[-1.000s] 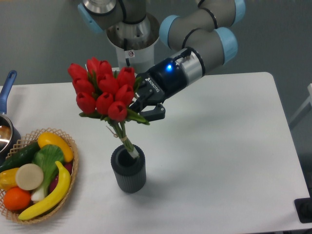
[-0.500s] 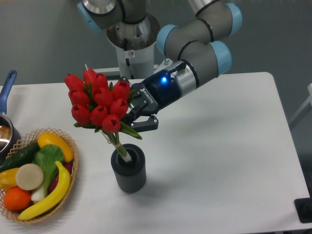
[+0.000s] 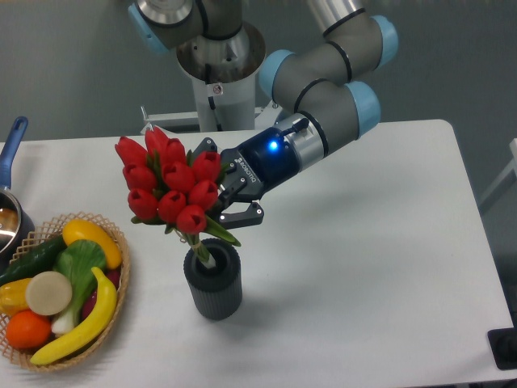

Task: Insert the flowers into the vase
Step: 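Lower the tulip stems into the vase opening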

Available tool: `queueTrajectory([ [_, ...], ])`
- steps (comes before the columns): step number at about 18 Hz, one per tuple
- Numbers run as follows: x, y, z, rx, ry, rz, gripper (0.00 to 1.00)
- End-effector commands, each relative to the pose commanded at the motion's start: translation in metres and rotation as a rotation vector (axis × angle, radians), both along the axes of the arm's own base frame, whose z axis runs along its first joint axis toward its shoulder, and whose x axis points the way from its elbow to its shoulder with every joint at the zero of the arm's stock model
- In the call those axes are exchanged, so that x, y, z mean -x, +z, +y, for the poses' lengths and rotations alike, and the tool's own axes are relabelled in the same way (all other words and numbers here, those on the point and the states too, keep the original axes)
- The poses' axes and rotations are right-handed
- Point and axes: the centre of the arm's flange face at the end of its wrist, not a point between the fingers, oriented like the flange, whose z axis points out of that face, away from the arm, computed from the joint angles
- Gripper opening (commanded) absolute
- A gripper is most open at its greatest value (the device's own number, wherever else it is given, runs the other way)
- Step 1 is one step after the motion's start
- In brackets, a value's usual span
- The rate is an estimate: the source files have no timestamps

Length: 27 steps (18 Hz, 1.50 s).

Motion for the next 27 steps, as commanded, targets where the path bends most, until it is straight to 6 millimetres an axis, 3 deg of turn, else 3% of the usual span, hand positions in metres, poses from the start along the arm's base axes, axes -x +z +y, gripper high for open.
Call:
queueTrajectory([
  [21, 0.024, -0.064, 0.0, 0.057, 0.023, -0.077, 0.44],
  [27, 0.024, -0.068, 0.001, 0.074, 0.024, -0.069, 0.44],
])
